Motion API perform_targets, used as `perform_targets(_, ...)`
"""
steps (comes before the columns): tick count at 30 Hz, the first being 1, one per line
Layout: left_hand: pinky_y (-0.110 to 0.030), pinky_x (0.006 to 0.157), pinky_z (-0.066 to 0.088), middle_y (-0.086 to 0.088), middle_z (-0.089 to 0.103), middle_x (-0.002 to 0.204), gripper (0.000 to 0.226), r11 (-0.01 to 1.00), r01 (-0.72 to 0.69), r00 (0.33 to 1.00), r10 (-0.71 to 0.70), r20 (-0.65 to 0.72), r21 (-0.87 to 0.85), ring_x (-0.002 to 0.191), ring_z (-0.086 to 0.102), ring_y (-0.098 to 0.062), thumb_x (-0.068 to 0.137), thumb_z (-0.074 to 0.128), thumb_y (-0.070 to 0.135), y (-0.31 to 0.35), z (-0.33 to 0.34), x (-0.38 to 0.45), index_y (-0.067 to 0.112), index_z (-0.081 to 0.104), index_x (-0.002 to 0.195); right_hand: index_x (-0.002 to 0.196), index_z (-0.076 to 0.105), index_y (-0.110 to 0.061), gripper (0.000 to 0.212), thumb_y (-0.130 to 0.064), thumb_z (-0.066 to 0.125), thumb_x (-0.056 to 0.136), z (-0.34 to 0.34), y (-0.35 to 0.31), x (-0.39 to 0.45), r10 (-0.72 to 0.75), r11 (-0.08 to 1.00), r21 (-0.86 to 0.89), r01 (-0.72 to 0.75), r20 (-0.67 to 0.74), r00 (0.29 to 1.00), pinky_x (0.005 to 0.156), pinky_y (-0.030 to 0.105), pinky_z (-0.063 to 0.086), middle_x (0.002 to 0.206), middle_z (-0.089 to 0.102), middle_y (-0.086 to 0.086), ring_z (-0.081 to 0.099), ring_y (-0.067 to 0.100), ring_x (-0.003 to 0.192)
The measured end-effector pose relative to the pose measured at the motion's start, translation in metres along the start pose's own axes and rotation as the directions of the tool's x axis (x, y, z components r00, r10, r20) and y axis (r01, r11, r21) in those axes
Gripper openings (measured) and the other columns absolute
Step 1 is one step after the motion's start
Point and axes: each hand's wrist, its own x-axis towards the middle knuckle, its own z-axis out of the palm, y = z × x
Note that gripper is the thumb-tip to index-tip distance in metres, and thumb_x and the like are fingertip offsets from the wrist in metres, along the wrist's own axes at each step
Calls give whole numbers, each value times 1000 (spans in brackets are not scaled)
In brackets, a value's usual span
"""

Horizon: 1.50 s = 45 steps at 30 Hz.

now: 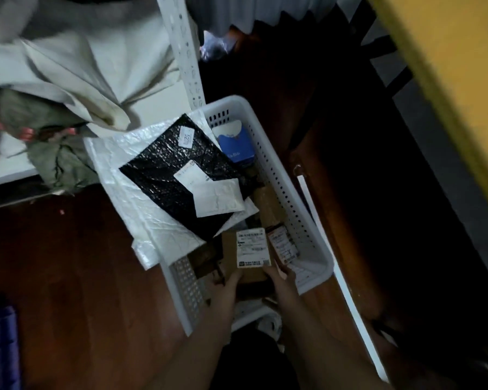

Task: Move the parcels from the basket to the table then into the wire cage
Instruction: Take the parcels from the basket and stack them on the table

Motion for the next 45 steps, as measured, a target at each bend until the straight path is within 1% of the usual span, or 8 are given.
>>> perform_targets(6,-40,81,54,-3,64,118,71,994,-85,982,72,177,69,98,65,-22,67,77,57,30,-21,-127,25,51,125,135,41,-24,52,-38,62,89,-25,-28,-136,-6,999,49,2,86,996,66,33,49,113,59,7,59,24,96)
perform_targets(10,-39,76,53,-9,57,121,56,964,-251,950,230,210,82,101,61,-28,84,68,35,74,-32,-209,23,39,130,130,49,-23,45,-40,61,90,-32,-66,-218,-78,996,45,72,141,987,75,36,49,108,55,0,54,20,100)
perform_targets(17,-32,68,50,-8,59,118,35,847,-530,776,459,432,51,94,61,-20,91,60,27,152,-22,-316,27,46,124,137,39,-19,46,-33,54,96,-50,-142,-329,-458,880,189,436,88,885,60,27,49,105,59,-2,60,14,88)
perform_targets(24,-30,72,47,-4,58,121,33,674,-729,576,514,636,115,94,58,-14,98,48,31,184,40,-406,20,47,129,142,33,-28,61,-50,55,90,-105,-179,-396,-667,681,307,665,-116,736,90,41,52,129,59,2,60,22,111)
perform_targets(33,-35,91,42,1,55,111,31,492,-860,381,444,811,135,98,51,-14,94,52,39,144,151,-503,25,39,119,140,36,-24,74,-61,57,80,-230,-180,-459,-657,463,350,815,-482,580,108,46,39,132,52,2,52,22,119)
perform_targets(37,-23,69,42,4,53,106,28,443,-891,286,372,883,101,86,50,-4,96,51,33,99,204,-546,23,37,118,143,32,-21,65,-53,54,91,-300,-163,-477,-628,383,345,857,-583,516,111,45,35,137,49,3,49,21,124)
perform_targets(42,-27,88,40,-4,51,132,48,366,-918,265,281,922,152,108,49,-18,95,52,37,32,263,-590,20,39,139,143,32,-17,59,-47,50,95,-391,-133,-493,-525,389,308,868,-701,483,110,46,35,131,50,4,49,20,117)
perform_targets(45,-24,74,45,-6,55,127,45,381,-890,336,178,925,250,100,55,-19,96,50,39,-5,293,-605,21,43,137,142,32,-13,60,-47,50,95,-440,-117,-490,-471,435,319,842,-717,514,109,44,36,131,49,4,48,21,116)
